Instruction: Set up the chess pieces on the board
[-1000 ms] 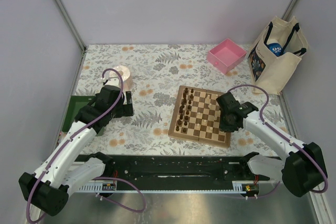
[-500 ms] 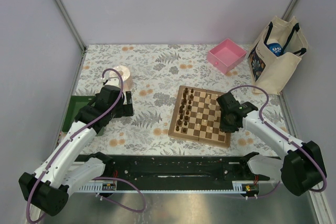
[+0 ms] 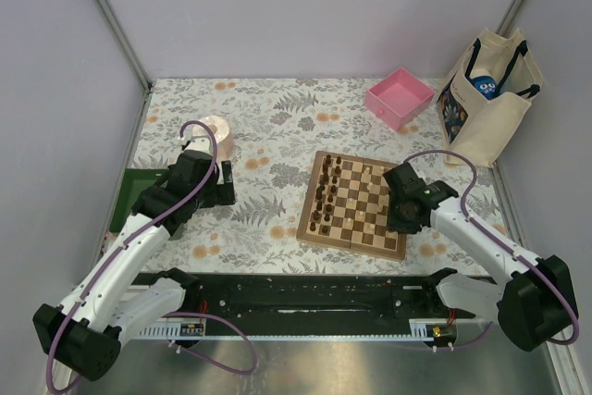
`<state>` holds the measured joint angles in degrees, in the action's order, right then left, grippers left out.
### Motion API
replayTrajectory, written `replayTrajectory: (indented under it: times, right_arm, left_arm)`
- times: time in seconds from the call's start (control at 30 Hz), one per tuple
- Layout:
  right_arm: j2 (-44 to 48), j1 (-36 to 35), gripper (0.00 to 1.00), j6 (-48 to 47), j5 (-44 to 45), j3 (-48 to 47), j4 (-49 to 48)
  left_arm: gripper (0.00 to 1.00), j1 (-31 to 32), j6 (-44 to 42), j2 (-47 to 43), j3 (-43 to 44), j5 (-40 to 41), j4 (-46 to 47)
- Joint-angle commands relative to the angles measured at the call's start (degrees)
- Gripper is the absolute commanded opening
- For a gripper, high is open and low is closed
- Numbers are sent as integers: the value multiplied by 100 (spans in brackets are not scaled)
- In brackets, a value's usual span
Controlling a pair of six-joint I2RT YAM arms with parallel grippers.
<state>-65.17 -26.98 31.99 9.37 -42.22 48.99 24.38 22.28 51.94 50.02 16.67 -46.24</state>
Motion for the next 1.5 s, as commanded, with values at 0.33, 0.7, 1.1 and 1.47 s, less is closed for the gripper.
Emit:
replayTrajectory:
  times: [0.33, 0.7, 1.1, 1.47]
  right_arm:
    - [971, 35, 46, -245, -558, -832, 67]
    - [22, -333, 46, -334, -1200, -893, -373]
    - [-848, -492, 46, -237, -788, -815, -338]
    - [-1112, -492, 43, -184, -787, -639, -540]
  left_arm:
    - [99, -21, -31, -88, 52, -49, 212]
    - [99, -21, -31, -79, 61, -58, 212]
    - [99, -21, -40, -53, 43, -32, 212]
    - [99, -21, -40, -70, 52, -32, 212]
